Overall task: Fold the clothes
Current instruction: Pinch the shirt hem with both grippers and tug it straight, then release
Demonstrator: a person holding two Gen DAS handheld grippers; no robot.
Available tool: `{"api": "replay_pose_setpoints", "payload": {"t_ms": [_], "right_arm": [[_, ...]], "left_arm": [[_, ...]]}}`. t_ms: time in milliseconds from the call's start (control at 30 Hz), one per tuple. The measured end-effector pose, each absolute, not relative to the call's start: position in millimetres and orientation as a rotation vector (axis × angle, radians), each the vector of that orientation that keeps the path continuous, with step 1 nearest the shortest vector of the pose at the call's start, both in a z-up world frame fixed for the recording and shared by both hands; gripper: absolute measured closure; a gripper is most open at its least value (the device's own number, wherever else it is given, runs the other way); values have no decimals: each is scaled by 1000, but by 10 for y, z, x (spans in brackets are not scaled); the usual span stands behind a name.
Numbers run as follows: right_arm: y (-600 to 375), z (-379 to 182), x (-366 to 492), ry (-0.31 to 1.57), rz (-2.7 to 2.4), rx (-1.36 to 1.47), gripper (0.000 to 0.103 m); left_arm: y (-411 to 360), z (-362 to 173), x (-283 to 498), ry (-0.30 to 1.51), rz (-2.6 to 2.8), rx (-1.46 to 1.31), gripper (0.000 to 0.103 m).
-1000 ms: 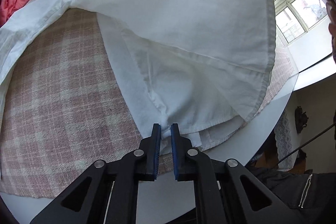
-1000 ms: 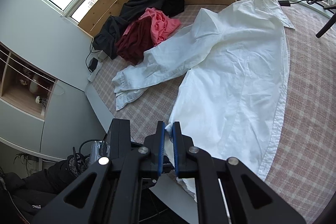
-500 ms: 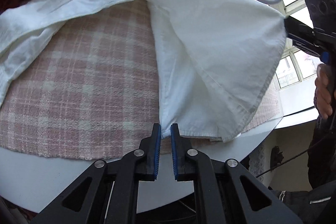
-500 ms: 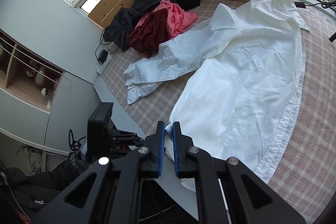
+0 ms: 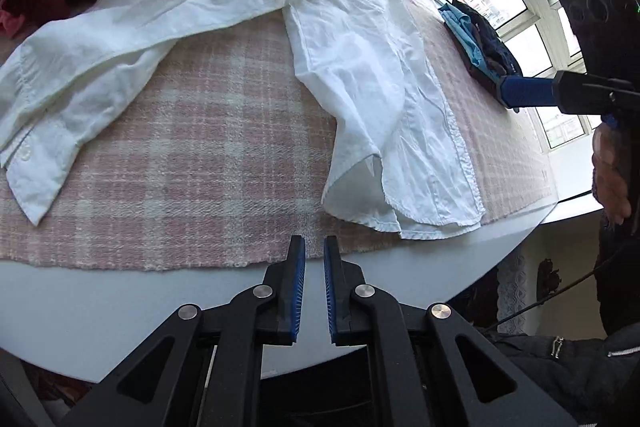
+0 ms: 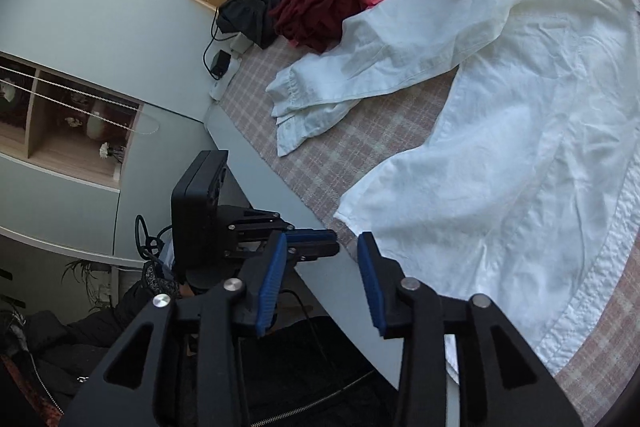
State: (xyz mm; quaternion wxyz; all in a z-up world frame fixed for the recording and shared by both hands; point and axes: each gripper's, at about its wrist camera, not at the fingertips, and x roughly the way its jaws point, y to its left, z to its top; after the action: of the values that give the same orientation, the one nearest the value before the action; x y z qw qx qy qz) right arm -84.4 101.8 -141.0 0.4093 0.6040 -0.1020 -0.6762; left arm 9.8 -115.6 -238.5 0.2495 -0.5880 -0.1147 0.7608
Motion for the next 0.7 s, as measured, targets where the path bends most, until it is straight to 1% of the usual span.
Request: {"api": "replay_pose_setpoints", "payload": {"t_ms": [33, 67, 100, 167, 233, 300, 367, 433, 467, 500, 533, 567, 700], "right_arm": [[1174, -1383, -820, -284, -1744, 1512, 59], [1340, -1381, -798, -312, -1789, 1513, 58], [1513, -1402, -772, -338, -1834, 1524, 58], [1814, -1503, -703, -381, -1899, 1566, 58], [2017, -1650, -620, -378, -1952, 1630, 58], [2162, -1799, -535, -374, -1987, 1681, 58], [2274, -1916, -454, -384, -2017, 1710, 58], [2366, -2013, -376, -393, -2050, 1726, 58], [2415, -2065, -339, -405, -2065, 1733, 58], [2458, -2111, -308, -420, -2075, 1739, 58], [2499, -2161, -280, -436, -2080, 1748, 58], [2541, -2212, -252, -452, -2085, 1757, 58], [2684, -2349, -122, -537, -2113, 1780, 58]], "left_arm": [[-1114, -2362, 87, -308, 2078, -1595, 85], [-1136, -2347, -3, -308, 2089, -1595, 75], [-1176, -2328, -101, -335, 2086, -1604, 70], [-1242, -2292, -243, -397, 2062, -1615, 70], [-1227, -2214, -336, -439, 2038, -1599, 66], [-1179, -2138, -435, -427, 2020, -1616, 54], [-1073, -2154, -543, -393, 1991, -1655, 51], [-944, -2231, -648, -354, 1951, -1704, 55], [-879, -2270, -701, -334, 1931, -1729, 71], [-819, -2310, -747, -314, 1912, -1752, 103], [-790, -2360, -757, -290, 1901, -1775, 99], [-765, -2406, -765, -270, 1890, -1794, 101], [-824, -2427, -730, -247, 1909, -1802, 101]]}}
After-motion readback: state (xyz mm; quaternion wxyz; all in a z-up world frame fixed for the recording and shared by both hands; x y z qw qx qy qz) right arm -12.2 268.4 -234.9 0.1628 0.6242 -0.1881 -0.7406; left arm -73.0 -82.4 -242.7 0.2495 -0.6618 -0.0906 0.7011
